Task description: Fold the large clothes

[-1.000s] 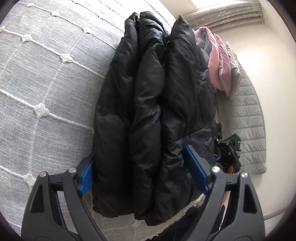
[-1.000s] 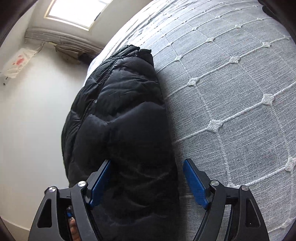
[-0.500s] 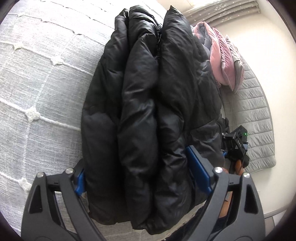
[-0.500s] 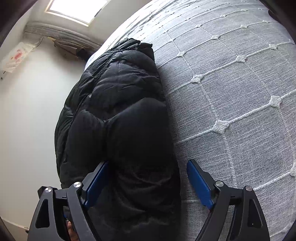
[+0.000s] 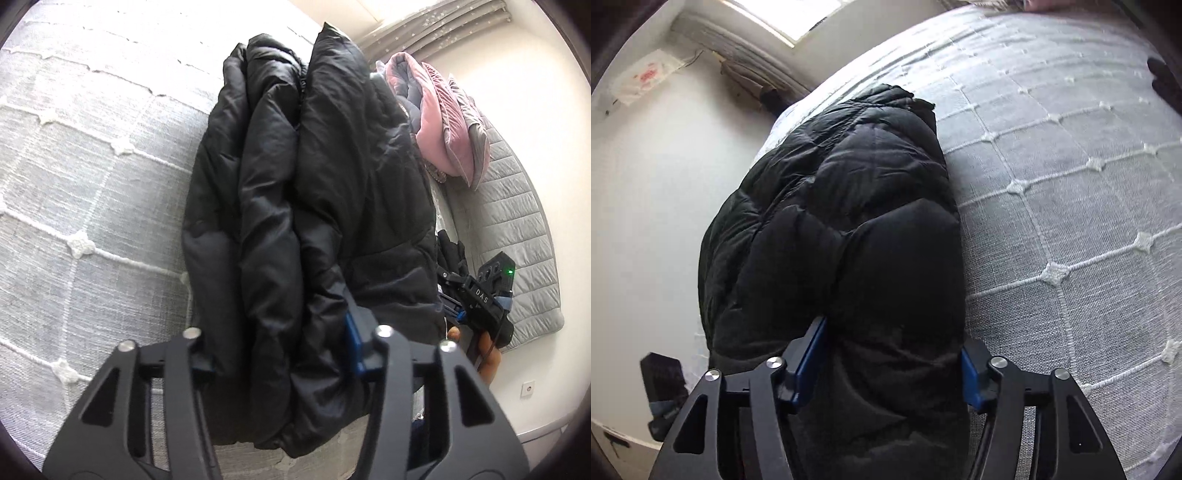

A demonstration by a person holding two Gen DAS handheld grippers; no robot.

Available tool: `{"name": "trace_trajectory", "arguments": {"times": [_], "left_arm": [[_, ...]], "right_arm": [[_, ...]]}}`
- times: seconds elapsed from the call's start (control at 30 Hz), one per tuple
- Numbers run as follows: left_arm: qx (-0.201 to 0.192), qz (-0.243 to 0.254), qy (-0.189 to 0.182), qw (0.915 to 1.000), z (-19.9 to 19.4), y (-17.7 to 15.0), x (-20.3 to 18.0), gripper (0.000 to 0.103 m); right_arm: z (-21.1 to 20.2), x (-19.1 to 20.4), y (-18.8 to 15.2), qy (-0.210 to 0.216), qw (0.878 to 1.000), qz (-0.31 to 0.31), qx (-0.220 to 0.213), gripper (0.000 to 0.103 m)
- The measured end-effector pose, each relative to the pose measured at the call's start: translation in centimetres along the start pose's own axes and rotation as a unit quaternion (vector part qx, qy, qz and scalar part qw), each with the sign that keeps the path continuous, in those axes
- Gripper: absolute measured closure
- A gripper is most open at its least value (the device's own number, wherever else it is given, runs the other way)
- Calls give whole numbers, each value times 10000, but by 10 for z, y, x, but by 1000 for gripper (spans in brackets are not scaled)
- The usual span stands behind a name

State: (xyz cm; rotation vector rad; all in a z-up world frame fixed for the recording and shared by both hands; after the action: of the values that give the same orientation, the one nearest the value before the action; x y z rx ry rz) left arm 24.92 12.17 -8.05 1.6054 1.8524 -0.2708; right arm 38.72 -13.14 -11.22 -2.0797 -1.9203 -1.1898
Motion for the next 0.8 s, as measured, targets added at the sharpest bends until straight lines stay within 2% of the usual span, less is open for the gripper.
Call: {"name": "trace_trajectory", "arguments": {"times": [0.17,0.37,0.57,0.8], "left_arm": [[-231,158,250,9993,-5,3,-5,70],[-536,283,539,9967,-13,7,-9,78],[-788,598,873,9913,-21,12,-14,81],[-1001,840,1143,9848,-25,15,-17,82]], "right_arm": [[-7,18,-1,-519,9973,-460,-242,53],[-12,40,-2,-1142,9868,-989,-589,65],[-17,51,-13,-1497,9761,-1369,-782,73],[-22,54,-25,-1568,9717,-1495,-943,78]]}}
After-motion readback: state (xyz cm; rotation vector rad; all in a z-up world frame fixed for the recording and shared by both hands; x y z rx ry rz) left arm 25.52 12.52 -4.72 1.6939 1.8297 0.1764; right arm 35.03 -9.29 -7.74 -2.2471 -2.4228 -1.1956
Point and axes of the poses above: each gripper's, at about its wrist camera, not at the fingertips, and z roughly the way its jaws point, x to its left, y to its top, the point moved 8 cm from there along z, roughly the way its jaws point, and after that the axes turned 6 degrees about x, right-handed, at the moved point
